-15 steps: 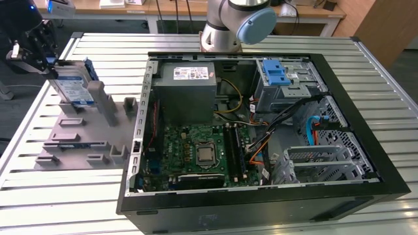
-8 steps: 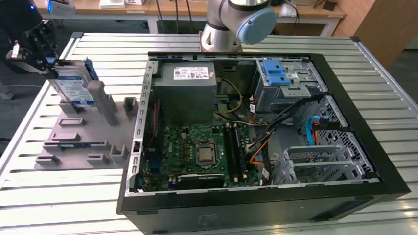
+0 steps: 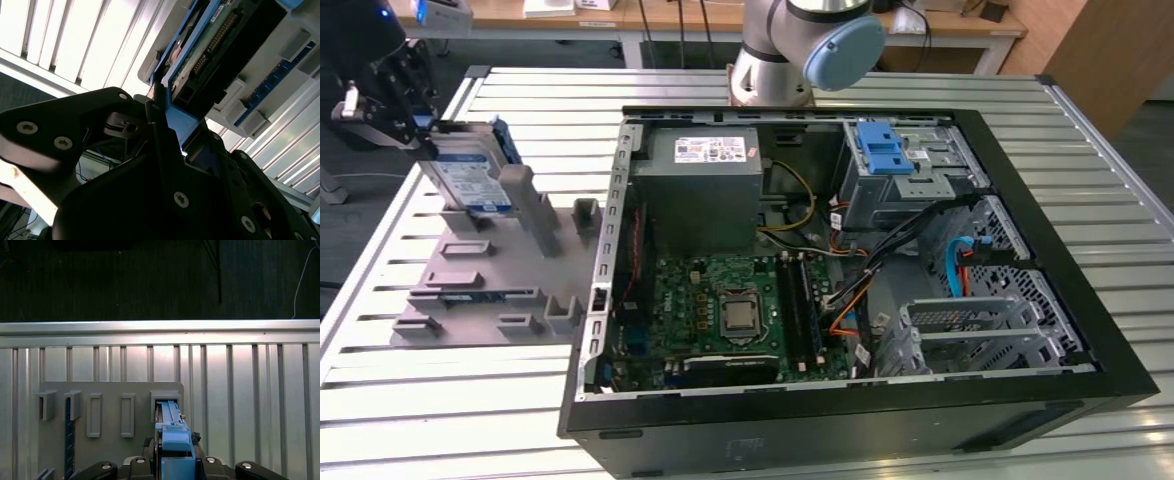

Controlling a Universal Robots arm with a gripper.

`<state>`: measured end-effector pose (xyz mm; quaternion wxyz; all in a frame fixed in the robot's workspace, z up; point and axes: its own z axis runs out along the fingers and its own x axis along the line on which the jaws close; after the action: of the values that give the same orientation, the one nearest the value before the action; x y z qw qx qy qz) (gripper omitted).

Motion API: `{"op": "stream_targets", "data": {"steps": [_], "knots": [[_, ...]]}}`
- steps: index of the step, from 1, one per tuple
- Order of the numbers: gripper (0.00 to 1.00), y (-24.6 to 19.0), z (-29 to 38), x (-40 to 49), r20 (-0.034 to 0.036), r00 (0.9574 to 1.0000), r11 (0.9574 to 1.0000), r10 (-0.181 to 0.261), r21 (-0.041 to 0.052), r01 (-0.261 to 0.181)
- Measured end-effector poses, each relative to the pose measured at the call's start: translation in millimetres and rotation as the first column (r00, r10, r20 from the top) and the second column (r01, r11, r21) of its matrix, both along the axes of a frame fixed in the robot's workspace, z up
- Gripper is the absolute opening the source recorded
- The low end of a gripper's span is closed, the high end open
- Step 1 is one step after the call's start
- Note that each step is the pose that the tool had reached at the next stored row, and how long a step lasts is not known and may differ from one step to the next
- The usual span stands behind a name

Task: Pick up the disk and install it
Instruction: 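Pick up the disk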

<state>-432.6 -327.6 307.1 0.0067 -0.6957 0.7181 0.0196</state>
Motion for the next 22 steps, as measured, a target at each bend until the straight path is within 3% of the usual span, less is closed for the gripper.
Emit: {"op": "stream_targets", "data": {"steps": [22], "knots": [[0.36,0.0,7.6,0.0,0.0,1.0,1.0,0.0,0.0,0.0]]}}
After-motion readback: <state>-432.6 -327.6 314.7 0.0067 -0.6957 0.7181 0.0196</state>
